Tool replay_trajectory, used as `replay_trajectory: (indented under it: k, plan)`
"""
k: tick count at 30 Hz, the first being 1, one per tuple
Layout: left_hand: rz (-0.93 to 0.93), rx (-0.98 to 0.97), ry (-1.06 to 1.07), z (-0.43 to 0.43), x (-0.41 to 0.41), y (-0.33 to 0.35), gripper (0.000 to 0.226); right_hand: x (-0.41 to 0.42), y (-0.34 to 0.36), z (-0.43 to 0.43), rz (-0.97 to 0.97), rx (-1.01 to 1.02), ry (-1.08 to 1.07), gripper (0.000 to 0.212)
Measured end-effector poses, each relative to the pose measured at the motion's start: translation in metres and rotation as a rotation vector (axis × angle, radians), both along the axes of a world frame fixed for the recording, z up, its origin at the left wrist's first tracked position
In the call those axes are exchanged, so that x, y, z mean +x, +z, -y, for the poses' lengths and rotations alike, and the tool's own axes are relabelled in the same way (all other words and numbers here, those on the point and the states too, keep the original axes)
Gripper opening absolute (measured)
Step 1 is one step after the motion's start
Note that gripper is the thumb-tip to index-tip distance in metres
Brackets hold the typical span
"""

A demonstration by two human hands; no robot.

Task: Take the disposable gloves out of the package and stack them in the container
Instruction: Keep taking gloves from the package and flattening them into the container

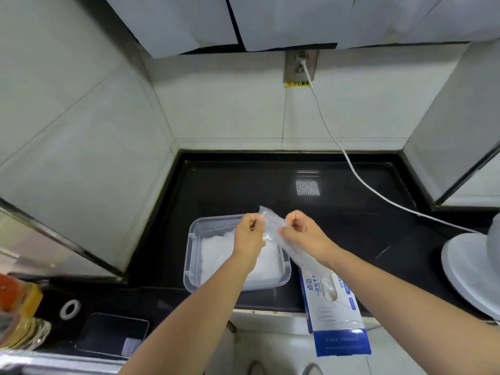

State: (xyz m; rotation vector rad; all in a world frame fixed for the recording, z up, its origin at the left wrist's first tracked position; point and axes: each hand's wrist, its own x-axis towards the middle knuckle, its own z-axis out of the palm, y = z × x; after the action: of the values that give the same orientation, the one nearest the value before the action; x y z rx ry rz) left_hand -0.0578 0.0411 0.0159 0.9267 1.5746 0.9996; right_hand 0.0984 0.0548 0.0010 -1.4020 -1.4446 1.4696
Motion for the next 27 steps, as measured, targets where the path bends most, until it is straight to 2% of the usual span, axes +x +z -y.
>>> replay_trajectory:
  k: [1, 4, 6, 9, 11, 13, 15, 19, 21, 23, 25, 27]
  plan:
    - [0.029, 0.002, -0.03, 0.0, -0.005, 0.0, 0.016, -0.005, 0.002, 0.0, -0.014, -0.085, -0.003, 0.013]
    - [0.074, -0.024, -0.079, 0.0, -0.02, 0.006, 0.017, -0.016, 0.003, -0.005, -0.223, -0.422, -0.052, 0.046]
    - [0.13, -0.016, -0.062, 0.001, -0.03, 0.01, 0.024, -0.021, 0.002, -0.012, -0.179, -0.452, 0.003, 0.063]
    - [0.153, 0.017, -0.046, 0.004, -0.047, 0.015, 0.025, -0.03, 0.003, -0.019, -0.084, -0.543, 0.268, 0.084]
    - [0.153, 0.016, -0.01, 0.005, -0.055, 0.016, 0.022, -0.036, 0.009, -0.017, -0.099, -0.593, 0.429, 0.065]
    - [0.162, 0.004, 0.037, 0.005, -0.062, 0.017, 0.023, -0.041, 0.016, -0.014, -0.16, -0.595, 0.434, 0.043]
    - [0.156, 0.011, 0.078, 0.006, -0.068, 0.016, 0.024, -0.045, 0.02, -0.014, -0.23, -0.524, 0.34, 0.031]
    - [0.102, 0.012, 0.147, 0.007, -0.08, 0.009, 0.017, -0.05, 0.015, -0.02, -0.366, -0.37, -0.004, 0.007]
    - [0.148, -0.116, 0.13, 0.008, -0.084, 0.008, 0.019, -0.05, 0.011, -0.024, -0.292, -0.277, -0.115, 0.012]
    - [0.084, -0.203, -0.038, 0.009, -0.087, 0.003, 0.032, -0.051, 0.009, -0.026, -0.18, -0.199, -0.118, 0.022]
    - [0.028, -0.186, -0.16, 0.01, -0.088, 0.0, 0.03, -0.055, 0.012, -0.026, -0.132, -0.154, -0.116, 0.012]
    - [0.031, -0.194, -0.13, 0.01, -0.09, 0.001, 0.026, -0.057, 0.012, -0.03, -0.055, -0.078, -0.153, 0.013]
